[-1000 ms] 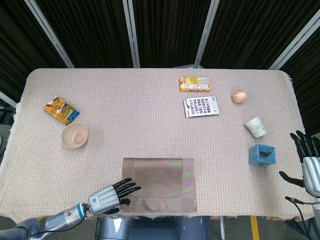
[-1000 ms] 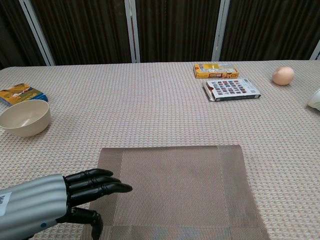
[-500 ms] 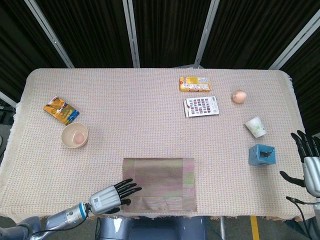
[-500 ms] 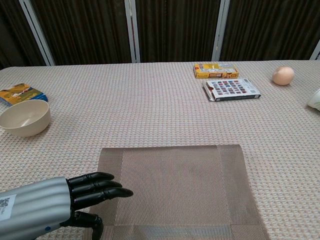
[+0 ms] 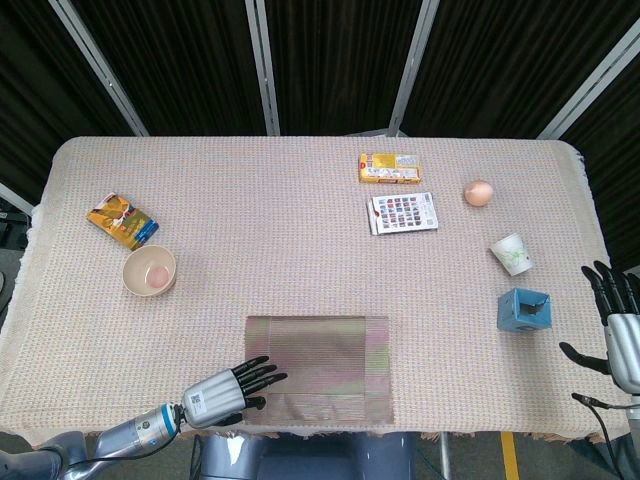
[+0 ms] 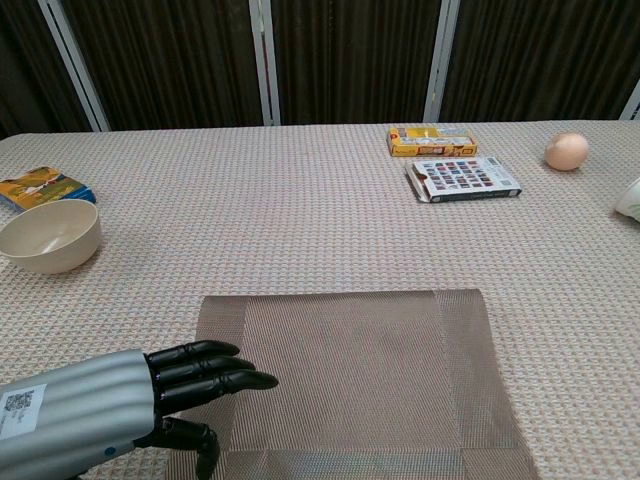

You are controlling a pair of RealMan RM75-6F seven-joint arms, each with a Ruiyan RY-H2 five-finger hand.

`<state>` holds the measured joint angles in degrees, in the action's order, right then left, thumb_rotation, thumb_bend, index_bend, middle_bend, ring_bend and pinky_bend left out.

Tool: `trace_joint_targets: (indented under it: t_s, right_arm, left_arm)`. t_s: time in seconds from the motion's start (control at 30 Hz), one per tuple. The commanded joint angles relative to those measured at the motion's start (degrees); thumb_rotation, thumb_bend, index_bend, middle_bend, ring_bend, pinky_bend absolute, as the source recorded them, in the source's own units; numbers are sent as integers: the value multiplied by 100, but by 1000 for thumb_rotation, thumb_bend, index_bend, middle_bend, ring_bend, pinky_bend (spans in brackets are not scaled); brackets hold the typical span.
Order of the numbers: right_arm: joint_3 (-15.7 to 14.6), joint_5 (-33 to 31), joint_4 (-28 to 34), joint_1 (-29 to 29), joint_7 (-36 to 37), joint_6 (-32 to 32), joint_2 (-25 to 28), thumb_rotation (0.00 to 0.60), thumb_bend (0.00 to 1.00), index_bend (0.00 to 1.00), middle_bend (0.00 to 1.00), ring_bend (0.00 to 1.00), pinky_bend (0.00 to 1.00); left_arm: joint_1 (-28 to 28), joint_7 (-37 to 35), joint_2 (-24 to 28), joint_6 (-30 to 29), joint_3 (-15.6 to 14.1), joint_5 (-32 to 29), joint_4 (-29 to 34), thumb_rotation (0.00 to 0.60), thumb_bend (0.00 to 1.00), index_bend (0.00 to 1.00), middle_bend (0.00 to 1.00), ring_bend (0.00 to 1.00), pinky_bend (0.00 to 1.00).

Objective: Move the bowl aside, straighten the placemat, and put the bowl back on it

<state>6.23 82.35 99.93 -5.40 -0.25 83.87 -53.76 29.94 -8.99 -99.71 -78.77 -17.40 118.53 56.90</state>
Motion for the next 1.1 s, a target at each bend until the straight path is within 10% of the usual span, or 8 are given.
trace_joint_targets:
  t_s: [0.03,1.1]
  right_arm:
    - [-1,1,0,-2,4,-7,3,600,0,0,0,0,0]
    - [-7,30,3,8,8,9,18,600,0,0,0,0,0]
  left_arm:
    - [36,19,-9,9,15,-8,36,600,239,446,0,0,0]
    - [159,93,-79,210,-44,-188,194,600,311,466,0,0,0]
